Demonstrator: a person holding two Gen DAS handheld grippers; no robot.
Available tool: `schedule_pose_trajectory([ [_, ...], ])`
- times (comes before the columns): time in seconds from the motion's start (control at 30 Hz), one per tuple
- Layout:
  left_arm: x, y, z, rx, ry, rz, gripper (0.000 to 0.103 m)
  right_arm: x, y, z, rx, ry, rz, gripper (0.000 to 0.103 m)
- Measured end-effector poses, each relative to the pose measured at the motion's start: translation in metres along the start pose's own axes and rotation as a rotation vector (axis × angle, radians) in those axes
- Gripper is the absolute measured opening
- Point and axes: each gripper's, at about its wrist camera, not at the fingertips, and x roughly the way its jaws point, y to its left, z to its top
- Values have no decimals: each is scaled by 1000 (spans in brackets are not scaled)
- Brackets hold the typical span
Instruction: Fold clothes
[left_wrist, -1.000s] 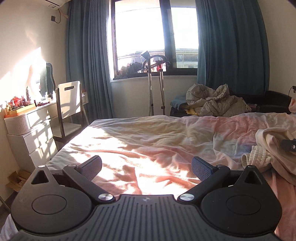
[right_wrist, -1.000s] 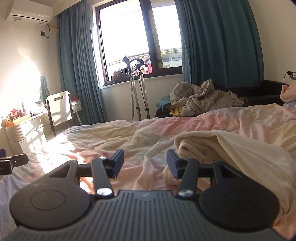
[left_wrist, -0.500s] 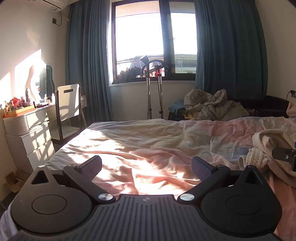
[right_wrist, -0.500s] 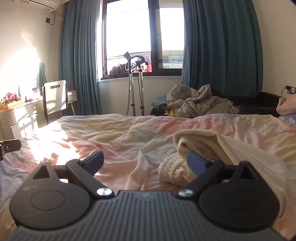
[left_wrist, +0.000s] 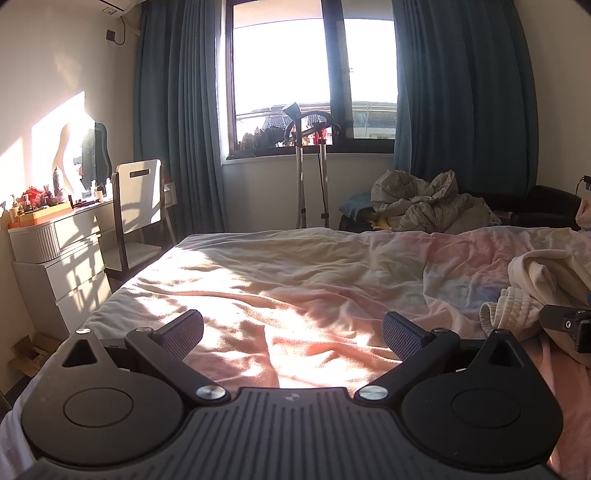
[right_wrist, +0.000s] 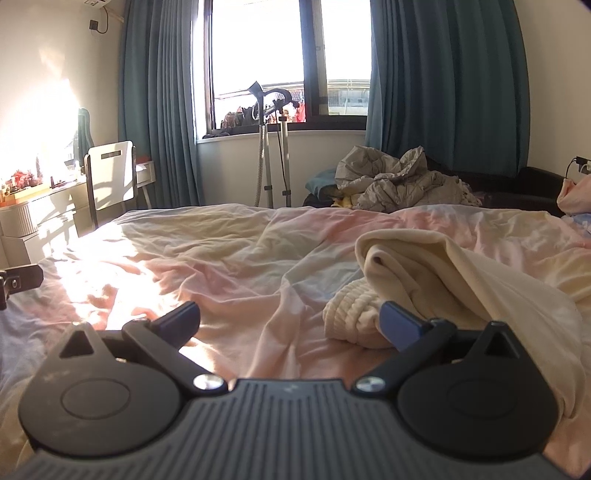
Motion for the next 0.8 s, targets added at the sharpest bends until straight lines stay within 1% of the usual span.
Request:
schedule_pose_trajectory([
  [0.2,0,2,1,-8,-3,10,103,2,-2,-1,2,6,2,103],
  [0.37,-3,3,1,-34,2,-8,103,4,-2,-2,-1,10,-4,103],
  [0.53,-4,2,0,-24,-3,4,103,7,-4,-3,8,21,-8,103],
  [0.8,-2,0,-2,-8,6,-2,103,6,-5,-2,4,8,-6,103],
])
